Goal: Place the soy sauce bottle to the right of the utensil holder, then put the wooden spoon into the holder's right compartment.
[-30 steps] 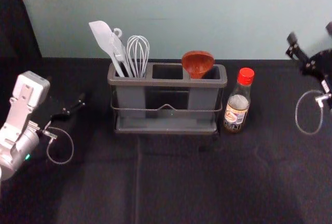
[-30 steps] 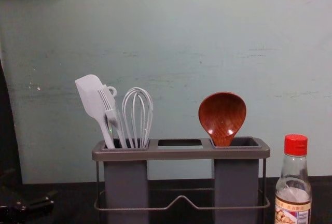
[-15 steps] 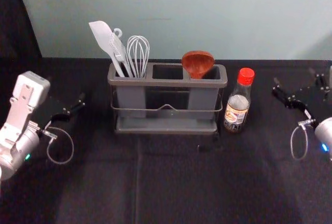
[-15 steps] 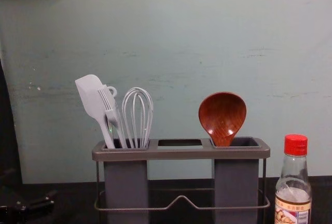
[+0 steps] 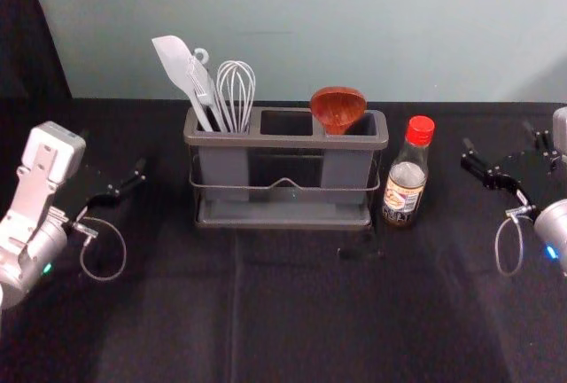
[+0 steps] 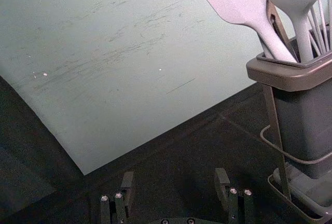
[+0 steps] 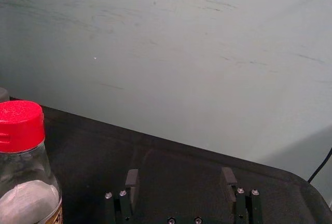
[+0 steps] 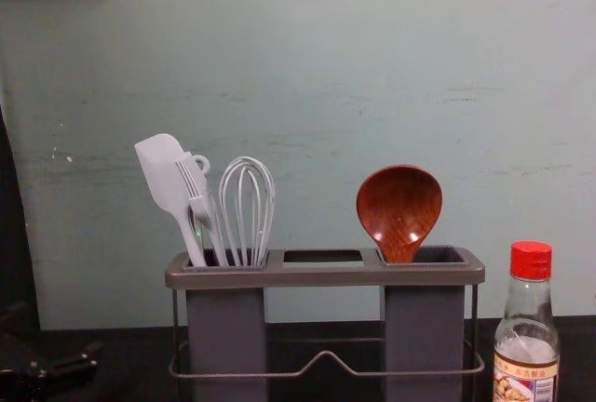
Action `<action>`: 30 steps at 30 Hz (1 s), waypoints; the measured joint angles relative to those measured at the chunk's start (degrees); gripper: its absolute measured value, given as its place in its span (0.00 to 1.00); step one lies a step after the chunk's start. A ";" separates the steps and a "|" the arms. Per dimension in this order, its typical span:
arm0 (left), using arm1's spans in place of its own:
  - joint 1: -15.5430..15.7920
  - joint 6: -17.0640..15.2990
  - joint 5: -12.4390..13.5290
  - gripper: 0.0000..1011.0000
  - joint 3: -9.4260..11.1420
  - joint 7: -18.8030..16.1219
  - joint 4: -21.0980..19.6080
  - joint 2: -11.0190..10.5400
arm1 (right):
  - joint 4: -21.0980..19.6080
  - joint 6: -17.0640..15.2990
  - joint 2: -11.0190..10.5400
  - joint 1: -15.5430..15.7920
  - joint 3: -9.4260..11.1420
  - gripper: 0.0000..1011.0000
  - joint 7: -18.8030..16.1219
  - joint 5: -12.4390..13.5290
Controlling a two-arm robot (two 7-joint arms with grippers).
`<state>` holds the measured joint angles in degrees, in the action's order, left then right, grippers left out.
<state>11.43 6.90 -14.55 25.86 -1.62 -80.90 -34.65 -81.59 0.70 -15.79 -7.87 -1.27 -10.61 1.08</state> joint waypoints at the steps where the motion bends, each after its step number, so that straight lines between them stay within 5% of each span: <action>1: 0.00 0.00 0.00 0.99 0.00 0.00 0.00 0.00 | 0.00 0.01 0.00 -0.01 0.01 0.99 -0.01 0.01; 30: 0.00 0.00 0.00 0.99 0.00 0.00 0.00 0.00 | -0.03 0.04 -0.02 -0.04 0.05 0.99 -0.17 0.14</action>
<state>11.43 6.91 -14.55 25.86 -1.62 -80.90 -34.65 -81.63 0.74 -15.81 -7.91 -1.22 -10.78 1.22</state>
